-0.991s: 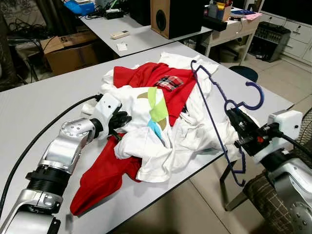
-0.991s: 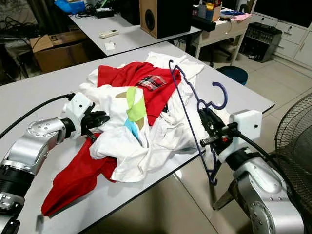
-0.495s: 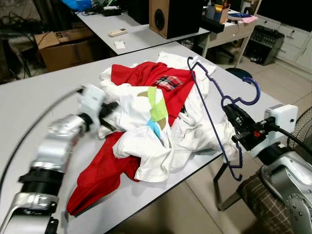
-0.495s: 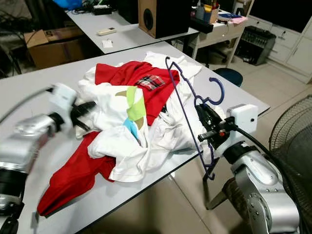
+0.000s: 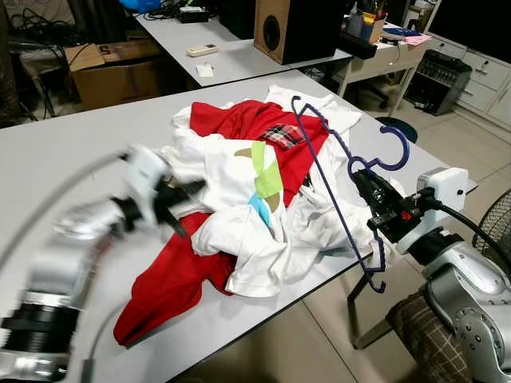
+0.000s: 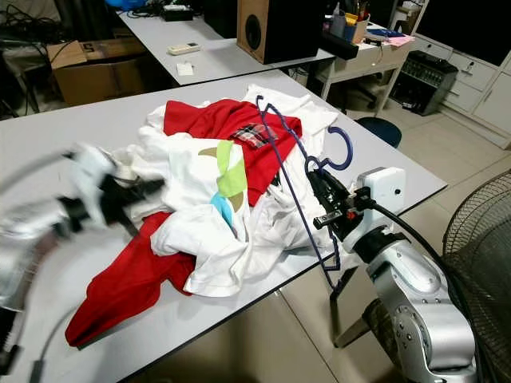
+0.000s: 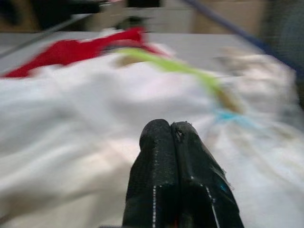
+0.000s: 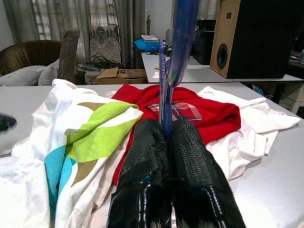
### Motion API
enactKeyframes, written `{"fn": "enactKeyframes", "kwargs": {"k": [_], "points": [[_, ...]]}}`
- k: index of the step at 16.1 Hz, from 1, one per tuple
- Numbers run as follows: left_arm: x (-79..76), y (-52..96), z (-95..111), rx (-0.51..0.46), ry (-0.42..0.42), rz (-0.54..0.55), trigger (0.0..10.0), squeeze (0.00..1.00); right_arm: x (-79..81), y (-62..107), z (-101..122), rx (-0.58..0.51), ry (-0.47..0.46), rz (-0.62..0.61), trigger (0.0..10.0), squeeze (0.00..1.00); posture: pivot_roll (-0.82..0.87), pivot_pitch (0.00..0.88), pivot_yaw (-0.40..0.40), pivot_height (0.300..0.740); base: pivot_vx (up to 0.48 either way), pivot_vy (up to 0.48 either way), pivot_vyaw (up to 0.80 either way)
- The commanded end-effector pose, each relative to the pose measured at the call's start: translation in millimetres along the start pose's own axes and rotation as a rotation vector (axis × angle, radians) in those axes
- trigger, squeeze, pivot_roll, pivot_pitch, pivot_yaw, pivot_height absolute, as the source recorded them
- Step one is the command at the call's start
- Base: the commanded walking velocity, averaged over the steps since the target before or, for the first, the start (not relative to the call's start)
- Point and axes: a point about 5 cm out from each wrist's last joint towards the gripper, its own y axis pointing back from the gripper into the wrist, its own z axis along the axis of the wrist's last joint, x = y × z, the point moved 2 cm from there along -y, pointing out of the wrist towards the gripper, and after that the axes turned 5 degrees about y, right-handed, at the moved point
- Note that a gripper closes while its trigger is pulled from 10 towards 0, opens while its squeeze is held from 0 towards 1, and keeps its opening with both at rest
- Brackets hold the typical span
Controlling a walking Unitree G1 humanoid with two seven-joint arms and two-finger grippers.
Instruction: Hang hanger
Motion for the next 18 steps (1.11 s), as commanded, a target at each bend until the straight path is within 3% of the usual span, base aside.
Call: {"fn": "enactKeyframes", "kwargs": {"k": [1,2,4,7,8,9,10,11,12,13,15,18], "points": [[-11.2,-6.3,7,-0.021,-0.029,-0.076,10.0,1.0,-2.0,1.0,5,-0.017,0.022,-0.001,10.0,0.0,-0.01,0.0,-0.04,0.74,0.0,0.0,0.0],[-19.7,-11.2,2,-0.003,-0.035,-0.131,10.0,1.0,-2.6,4.1,4,-0.014,0.025,-0.006,10.0,0.0,-0.01,0.0,-0.03,0.74,0.0,0.0,0.0],[-21.4,-17.1,-7,0.058,-0.082,-0.14,10.0,1.0,-2.4,9.1,1,-0.005,0.025,-0.018,10.0,0.0,-0.02,0.0,-0.015,0.74,0.0,0.0,0.0],[-6.2,-21.3,-14,0.119,-0.163,-0.044,10.0,1.0,0.2,12.3,0,-0.004,0.018,-0.03,10.0,0.0,-0.03,0.0,0.003,0.74,0.0,0.0,0.0],[-5.9,-19.7,-18,0.146,-0.18,-0.062,10.0,0.47,1.0,13.5,0,-0.002,0.015,-0.034,10.0,0.0,-0.03,0.0,0.009,0.74,0.0,0.0,0.0],[-6.6,-19.3,-19,0.154,-0.185,-0.075,10.0,0.47,1.0,13.8,-1,-0.001,0.013,-0.036,10.0,0.0,-0.03,0.0,0.01,0.74,0.0,0.0,0.0],[-8.9,-18.0,-20,0.164,-0.191,-0.1,10.0,0.0,0.9,14.2,-1,-0.001,0.013,-0.039,10.0,0.0,-0.03,0.0,0.011,0.74,0.0,0.0,0.0],[-13.3,-15.7,-22,0.172,-0.176,-0.147,9.5,0.0,0.2,14.4,-1,0.0,0.013,-0.043,10.0,0.0,-0.03,0.0,0.012,0.74,0.0,0.0,0.0],[-17.6,-12.6,-26,0.19,-0.161,-0.195,7.2,0.0,-0.6,14.4,-1,-0.001,0.013,-0.048,10.0,0.0,-0.03,0.0,0.011,0.74,0.0,0.0,0.0],[-18.7,-11.6,-27,0.197,-0.162,-0.213,5.9,0.0,-0.9,14.3,-1,-0.001,0.013,-0.05,10.0,0.0,-0.02,0.0,0.01,0.74,0.0,0.0,0.0],[-19.9,-10.6,-27,0.203,-0.152,-0.236,0.0,0.0,-1.4,13.9,-1,-0.003,0.014,-0.052,10.0,0.0,-0.02,0.0,0.008,0.74,0.0,0.0,0.0],[-15.4,-13.0,-26,0.197,-0.167,-0.205,0.0,0.0,-2.0,11.8,1,-0.009,0.018,-0.053,10.0,0.0,-0.02,0.0,0.008,0.74,0.0,0.0,0.0]]}}
